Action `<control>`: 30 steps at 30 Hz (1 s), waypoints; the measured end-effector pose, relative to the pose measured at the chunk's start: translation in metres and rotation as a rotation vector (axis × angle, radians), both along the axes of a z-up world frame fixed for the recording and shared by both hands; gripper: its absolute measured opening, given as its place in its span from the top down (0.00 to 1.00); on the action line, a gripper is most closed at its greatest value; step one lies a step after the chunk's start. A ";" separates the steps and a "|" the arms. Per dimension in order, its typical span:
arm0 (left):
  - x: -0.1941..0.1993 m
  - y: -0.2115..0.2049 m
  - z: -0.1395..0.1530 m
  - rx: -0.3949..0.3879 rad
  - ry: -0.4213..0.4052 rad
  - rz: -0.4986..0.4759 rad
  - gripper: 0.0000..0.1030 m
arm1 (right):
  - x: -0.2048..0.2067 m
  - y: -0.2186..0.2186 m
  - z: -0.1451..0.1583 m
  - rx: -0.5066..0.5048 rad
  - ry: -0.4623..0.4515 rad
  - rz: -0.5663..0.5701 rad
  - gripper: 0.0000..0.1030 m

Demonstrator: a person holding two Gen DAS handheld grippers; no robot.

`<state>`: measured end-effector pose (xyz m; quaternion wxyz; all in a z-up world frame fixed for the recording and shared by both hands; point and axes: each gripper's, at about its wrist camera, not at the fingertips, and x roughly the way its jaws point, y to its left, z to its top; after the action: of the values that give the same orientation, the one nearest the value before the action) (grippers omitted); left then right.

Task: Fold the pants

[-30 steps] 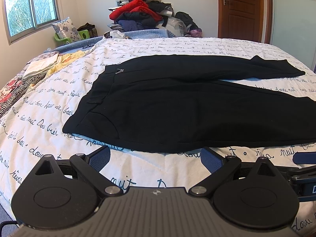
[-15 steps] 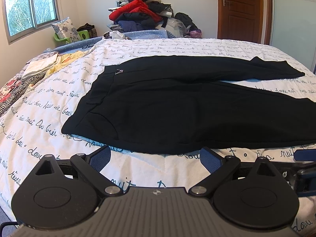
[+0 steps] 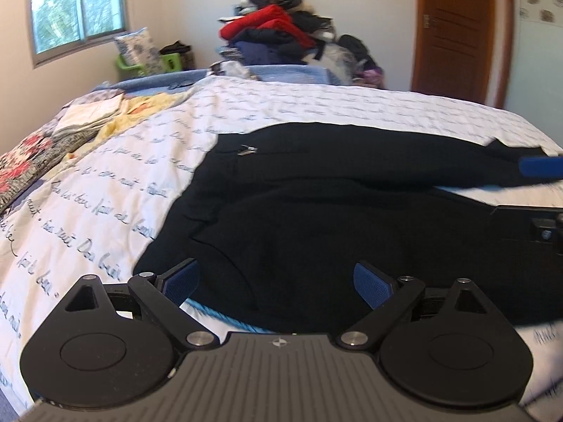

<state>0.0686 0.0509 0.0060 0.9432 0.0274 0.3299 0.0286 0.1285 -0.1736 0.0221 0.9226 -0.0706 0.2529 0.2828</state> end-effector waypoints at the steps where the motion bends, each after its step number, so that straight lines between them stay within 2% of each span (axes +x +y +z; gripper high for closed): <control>1: 0.008 0.005 0.001 -0.008 0.009 0.014 0.08 | 0.014 0.005 0.000 -0.034 -0.016 0.013 0.00; 3: 0.022 0.016 0.004 -0.035 0.022 0.045 0.08 | 0.042 0.012 0.001 -0.065 -0.033 0.014 0.00; 5: 0.036 0.027 0.007 -0.058 0.027 0.076 0.08 | 0.070 0.014 -0.001 -0.051 -0.036 0.037 0.00; 9: 0.058 0.041 0.014 -0.058 0.004 0.119 0.05 | 0.137 0.026 -0.007 -0.075 0.009 0.078 0.00; 14: 0.090 0.049 0.019 -0.029 0.021 0.136 0.04 | 0.212 0.046 -0.024 -0.096 0.053 0.140 0.00; 18: 0.109 0.058 0.020 -0.076 0.030 0.150 0.02 | 0.262 0.063 -0.035 -0.085 0.080 0.190 0.01; 22: 0.128 0.065 0.017 -0.100 0.039 0.171 0.02 | 0.309 0.084 -0.047 -0.112 0.114 0.212 0.09; 24: 0.139 0.069 0.015 -0.117 0.054 0.175 0.02 | 0.329 0.090 -0.053 -0.122 0.124 0.211 0.16; 25: 0.144 0.071 0.014 -0.127 0.063 0.175 0.02 | 0.338 0.092 -0.055 -0.121 0.135 0.214 0.24; 26: 0.151 0.072 0.012 -0.134 0.071 0.179 0.02 | 0.347 0.094 -0.058 -0.118 0.151 0.218 0.29; 30: 0.176 0.079 0.012 -0.131 0.069 0.204 0.02 | 0.379 0.099 -0.070 -0.077 0.245 0.258 0.39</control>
<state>0.2446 0.1294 0.0182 0.9232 -0.0669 0.3646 0.1017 0.5076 -0.0745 -0.0479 0.8375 -0.1026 0.3629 0.3954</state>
